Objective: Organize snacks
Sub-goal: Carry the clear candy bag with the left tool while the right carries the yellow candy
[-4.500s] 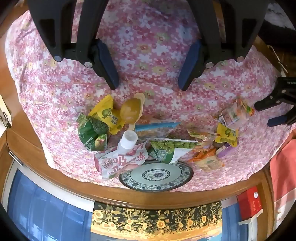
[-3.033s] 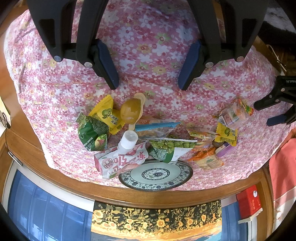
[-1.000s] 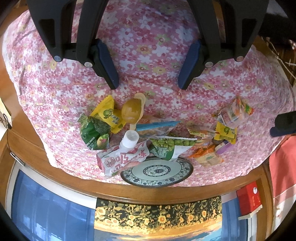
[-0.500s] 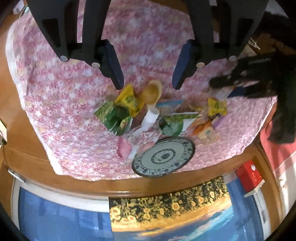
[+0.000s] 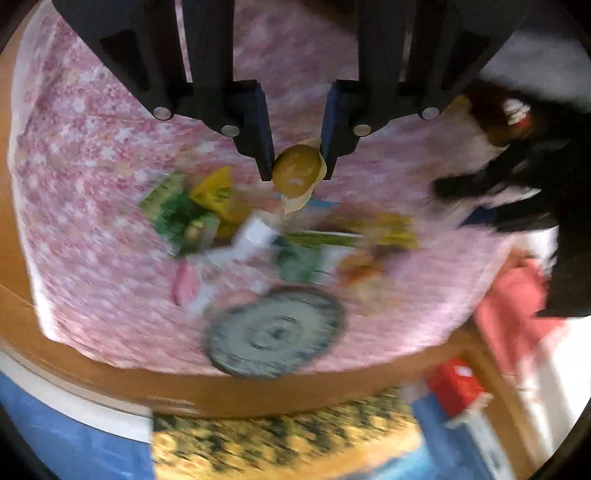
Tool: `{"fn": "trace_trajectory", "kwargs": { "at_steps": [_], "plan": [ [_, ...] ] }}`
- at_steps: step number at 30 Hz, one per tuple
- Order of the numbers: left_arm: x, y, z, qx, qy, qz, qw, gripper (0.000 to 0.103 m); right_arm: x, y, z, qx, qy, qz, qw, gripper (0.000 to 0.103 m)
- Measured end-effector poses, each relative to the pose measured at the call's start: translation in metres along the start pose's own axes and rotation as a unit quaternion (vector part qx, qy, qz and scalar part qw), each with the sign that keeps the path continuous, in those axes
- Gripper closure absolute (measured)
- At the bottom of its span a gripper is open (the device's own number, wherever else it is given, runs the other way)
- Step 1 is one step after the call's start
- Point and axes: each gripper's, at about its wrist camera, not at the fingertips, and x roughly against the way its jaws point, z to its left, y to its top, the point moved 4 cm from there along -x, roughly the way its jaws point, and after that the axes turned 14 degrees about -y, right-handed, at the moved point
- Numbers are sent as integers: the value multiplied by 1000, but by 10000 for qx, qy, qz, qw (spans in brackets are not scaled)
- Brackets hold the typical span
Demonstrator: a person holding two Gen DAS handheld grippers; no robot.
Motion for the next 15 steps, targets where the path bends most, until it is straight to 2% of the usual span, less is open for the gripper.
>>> {"fn": "trace_trajectory", "kwargs": {
  "at_steps": [3, 7, 8, 10, 13, 15],
  "plan": [
    [16, 26, -6, -127, -20, -269, 9996, 59, 19, 12, 9, 281, 690, -123, 9971, 78],
    [20, 66, -12, -478, 94, -661, 9966, 59, 27, 42, 7, 259, 1186, -408, 9918, 78],
    [15, 78, -9, -592, 78, -789, 9951, 59, 26, 56, 4, 207, 1115, -601, 9917, 78],
    [-5, 101, 2, -590, 21, -854, 9946, 59, 13, 86, -1, 352, 548, -912, 9937, 78],
    [-44, 135, 30, -402, 233, -727, 9963, 59, -25, 125, -6, 665, -330, -902, 9932, 78],
    [-67, 149, 47, -360, 464, -658, 9961, 59, -58, 145, -13, 750, -560, -726, 9930, 78]
  ]
}}
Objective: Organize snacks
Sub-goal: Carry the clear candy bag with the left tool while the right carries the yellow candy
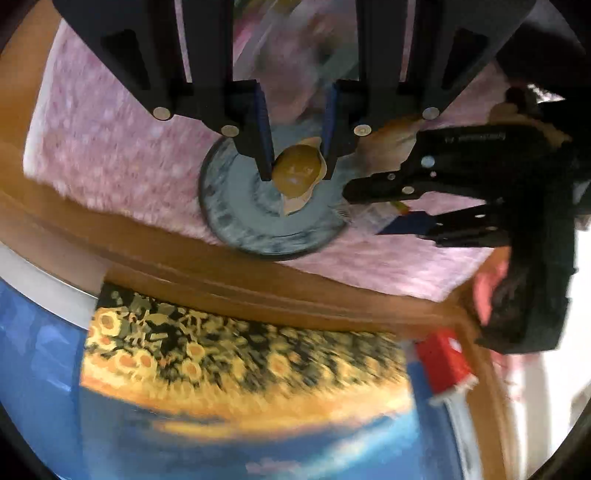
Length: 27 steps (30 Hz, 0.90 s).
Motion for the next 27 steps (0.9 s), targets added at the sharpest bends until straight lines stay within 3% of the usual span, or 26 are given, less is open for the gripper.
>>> {"fn": "trace_trajectory", "kwargs": {
  "at_steps": [5, 13, 15, 16, 21, 27],
  "plan": [
    [-40, 11, 28, 266, 170, 308, 9990, 59, -63, 11, -9, 196, -44, 526, 9984, 77],
    [-59, 2, 42, 276, 291, 539, 9977, 58, -102, 10, -18, -8, -74, 926, 9957, 71],
    [-57, 0, 43, 318, 216, 537, 9978, 51, -96, 12, -21, -52, -103, 813, 9966, 49],
    [-54, 1, 43, 367, 188, 527, 9978, 48, -92, 15, -21, -50, -135, 749, 9971, 46],
    [-10, 4, 36, 568, -10, 262, 9980, 46, -42, 23, -26, -217, -323, 213, 9990, 45],
    [57, -35, 3, -174, 59, 54, 9998, 46, 30, -8, -13, -395, -366, -177, 9984, 45]
  ]
}}
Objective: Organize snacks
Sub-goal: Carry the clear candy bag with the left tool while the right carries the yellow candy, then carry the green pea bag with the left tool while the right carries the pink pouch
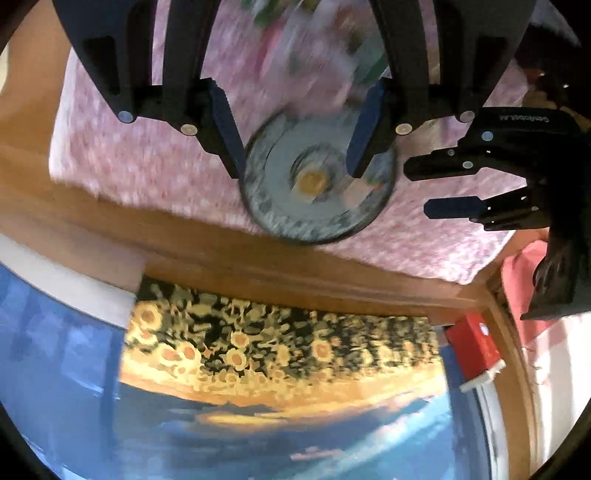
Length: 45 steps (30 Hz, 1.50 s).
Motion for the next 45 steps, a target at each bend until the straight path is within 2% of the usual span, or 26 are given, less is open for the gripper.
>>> {"fn": "trace_trajectory", "kwargs": {
  "at_steps": [3, 5, 8, 12, 18, 21, 24, 27, 30, 31, 33, 35, 37, 40, 43, 45],
  "plan": [
    [18, -42, -23, -102, -14, 166, 9998, 46, 23, -39, 4, -165, 136, 125, 9997, 45],
    [20, -63, -32, 8, -116, 263, 9996, 46, 34, -70, 5, -372, 205, 203, 9989, 45],
    [17, -93, -38, 275, -307, 462, 9981, 46, 36, -103, 8, -368, 307, 470, 9977, 45],
    [4, -106, -42, 589, -346, 606, 9958, 47, 30, -127, 9, -516, 414, 787, 9947, 53],
    [6, -94, -52, 547, -537, 279, 9967, 47, 31, -114, -7, -897, 239, 533, 9943, 53],
    [-7, -73, -52, 523, -525, 176, 9971, 46, 30, -105, -15, -971, 140, 479, 9940, 53],
    [-22, -54, -54, 531, -724, 93, 9959, 46, 29, -102, -19, -966, 100, 482, 9941, 53],
    [-45, -41, -55, 573, -943, 192, 9937, 47, 30, -102, -23, -897, 103, 491, 9947, 53],
    [-71, -38, -53, 769, -1053, 527, 9901, 47, 30, -102, -31, -938, 70, 507, 9943, 51],
    [-78, -39, -54, 801, -1074, 616, 9891, 48, 28, -102, -33, -958, 47, 516, 9940, 47],
    [-83, -40, -58, 683, -962, 630, 9910, 57, 24, -99, -39, -1043, -15, 552, 9930, 37],
    [-82, -40, -60, 631, -937, 592, 9918, 61, 19, -94, -42, -1109, 14, 578, 9921, 22],
    [-76, -40, -58, 677, -995, 404, 9919, 62, 11, -87, -42, -1139, 152, 612, 9915, 21],
    [-56, -42, -55, 733, -976, 173, 9924, 62, -11, -72, -42, -1337, 680, 797, 9855, 21],
    [-37, -45, -49, 796, -930, -39, 9925, 62, -30, -65, -40, -1575, 1161, 1077, 9747, 28],
    [-26, -49, -44, 888, -901, -141, 9919, 62, -43, -66, -38, -1473, 1062, 1273, 9751, 62]
  ]
}}
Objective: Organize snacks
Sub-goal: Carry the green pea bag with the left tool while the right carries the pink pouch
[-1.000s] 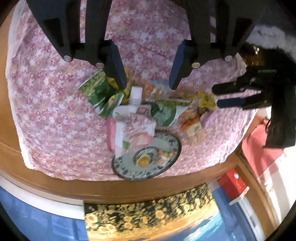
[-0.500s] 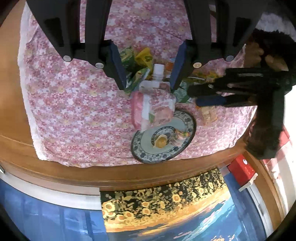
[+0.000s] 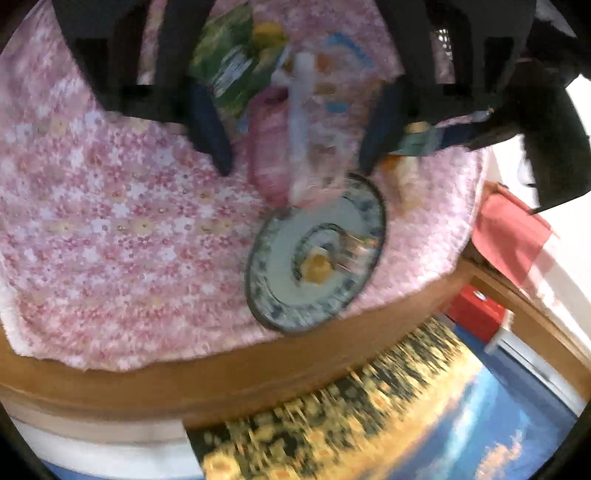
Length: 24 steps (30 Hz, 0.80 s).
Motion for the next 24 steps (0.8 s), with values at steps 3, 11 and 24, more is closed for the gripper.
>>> {"fn": "trace_trajectory", "kwargs": {
  "at_steps": [3, 11, 24],
  "plan": [
    [12, -4, 9, 221, 52, -136, 9996, 62, -6, 0, 3, 133, 187, 28, 9997, 64],
    [6, 40, 18, 97, 231, -263, 9993, 62, 21, 38, 3, -170, 231, -531, 9982, 71],
    [-52, 75, 56, 308, 442, 256, 9982, 62, -38, 91, -3, -334, -669, -411, 9963, 71]
  ]
}}
